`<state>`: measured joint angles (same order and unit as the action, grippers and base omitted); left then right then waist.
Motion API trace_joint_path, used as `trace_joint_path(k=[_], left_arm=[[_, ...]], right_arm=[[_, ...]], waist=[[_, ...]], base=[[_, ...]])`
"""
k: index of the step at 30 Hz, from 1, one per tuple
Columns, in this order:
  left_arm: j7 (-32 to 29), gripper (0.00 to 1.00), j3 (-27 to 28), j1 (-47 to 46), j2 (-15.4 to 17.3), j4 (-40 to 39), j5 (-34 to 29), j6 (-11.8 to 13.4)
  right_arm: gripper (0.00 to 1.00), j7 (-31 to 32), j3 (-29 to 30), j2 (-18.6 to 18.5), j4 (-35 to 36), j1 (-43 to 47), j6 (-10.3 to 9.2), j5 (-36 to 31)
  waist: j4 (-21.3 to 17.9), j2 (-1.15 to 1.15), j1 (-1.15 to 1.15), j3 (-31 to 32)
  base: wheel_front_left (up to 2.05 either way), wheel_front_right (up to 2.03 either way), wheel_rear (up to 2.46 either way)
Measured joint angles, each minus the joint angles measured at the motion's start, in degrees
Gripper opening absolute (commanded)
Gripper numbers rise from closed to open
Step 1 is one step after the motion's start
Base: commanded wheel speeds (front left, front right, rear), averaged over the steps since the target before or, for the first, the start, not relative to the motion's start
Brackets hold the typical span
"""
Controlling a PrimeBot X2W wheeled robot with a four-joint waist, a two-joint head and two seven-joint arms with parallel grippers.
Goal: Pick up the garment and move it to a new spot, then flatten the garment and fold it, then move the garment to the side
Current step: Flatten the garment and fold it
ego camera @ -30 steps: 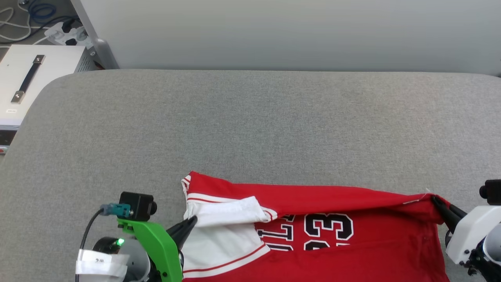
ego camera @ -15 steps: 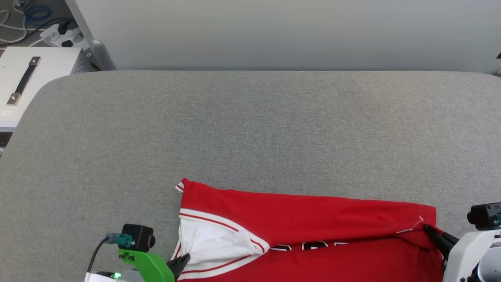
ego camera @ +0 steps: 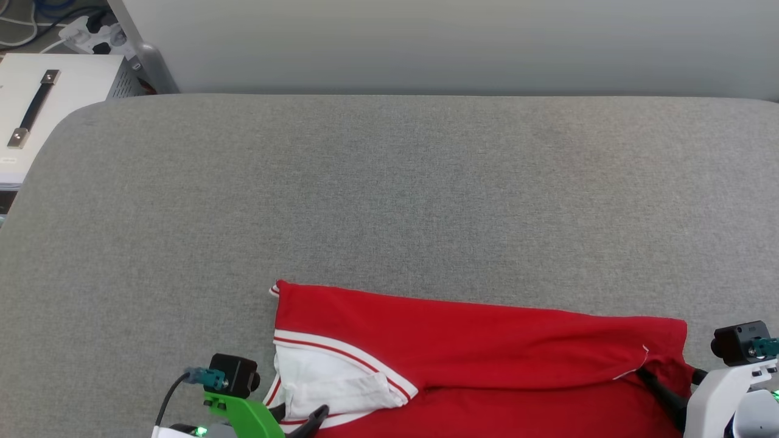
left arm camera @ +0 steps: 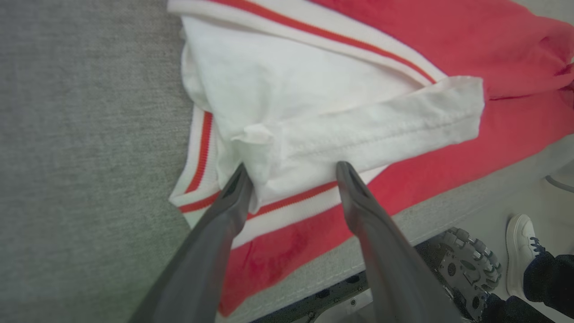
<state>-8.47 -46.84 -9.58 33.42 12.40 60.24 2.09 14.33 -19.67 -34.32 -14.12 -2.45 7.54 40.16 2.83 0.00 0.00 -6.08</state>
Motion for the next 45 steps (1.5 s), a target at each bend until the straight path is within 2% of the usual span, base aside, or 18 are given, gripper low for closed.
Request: trace_joint_path(k=[8, 14, 19, 20, 26, 29, 31, 34, 38, 45], left_arm=[[2.6, 1.00, 0.7, 0.0, -1.1, 1.0, -0.2, -0.3], [7.3, 1.00, 2.8, 0.0, -1.1, -1.6, -0.7, 1.0], [13.9, 1.00, 5.3, 0.0, -1.1, -4.9, -1.9, 2.1], [18.3, 1.00, 6.9, -0.1, -0.9, -6.1, -3.4, 2.0], [22.6, 1.00, 8.7, -0.4, -0.9, -7.3, -9.7, 1.8], [23.1, 1.00, 13.4, -0.4, -3.0, -8.4, -12.2, 0.6], [23.1, 1.00, 18.8, -0.3, -5.2, -9.9, -16.0, -0.7], [23.1, 1.00, 24.4, 1.0, -8.2, -11.2, -20.0, -3.1], [23.1, 1.00, 29.2, 3.3, -11.4, -10.8, -24.7, -6.2], [23.1, 1.00, 33.0, 4.0, -14.8, -9.2, -29.1, -8.8]], right_arm=[[1.00, -0.4, 1.6, -0.3, 0.5, 1.4, 0.00, 2.9], [1.00, 2.2, 5.3, -0.5, 4.6, 4.2, 0.00, 5.9], [1.00, 7.4, 10.4, -0.2, 8.1, 5.1, 0.00, 7.5], [1.00, 10.8, 13.7, 0.9, 9.4, 5.6, 0.00, 7.3], [1.00, 18.6, 20.8, 5.8, 8.7, 5.9, 0.00, 2.2], [1.00, 22.3, 25.3, 10.1, 7.3, 5.8, -0.01, 0.5], [1.00, 24.0, 27.4, 12.8, 7.0, 5.7, -0.01, -0.6], [1.00, 25.6, 29.4, 14.3, 6.6, 5.6, -0.01, -2.9], [1.00, 27.0, 31.6, 16.4, 5.3, 5.4, 0.00, -4.5], [1.00, 27.4, 32.8, 17.6, 4.4, 4.5, 0.00, -6.7]], waist=[[0.5, 0.00, 0.00, 2.4], [1.2, 0.00, 0.00, 4.3], [1.6, 0.00, 0.00, 4.4], [1.7, 0.00, 0.00, 4.0], [2.3, 0.00, 0.00, 3.3], [2.6, 0.00, 0.00, 2.9], [3.0, 0.00, 0.00, 2.4], [3.4, 0.00, 0.00, 1.7], [3.8, 0.00, 0.00, 0.6], [4.4, 0.00, 0.00, -1.4]], base=[[0.00, 0.00, 0.00], [0.00, 0.00, 0.00], [0.00, 0.00, 0.00], [0.00, 0.00, 0.00], [0.00, 0.00, 0.00], [0.00, 0.00, 0.00], [0.00, 0.00, 0.00], [0.00, 0.00, 0.00], [0.00, 0.00, 0.00], [0.00, 0.00, 0.00]])
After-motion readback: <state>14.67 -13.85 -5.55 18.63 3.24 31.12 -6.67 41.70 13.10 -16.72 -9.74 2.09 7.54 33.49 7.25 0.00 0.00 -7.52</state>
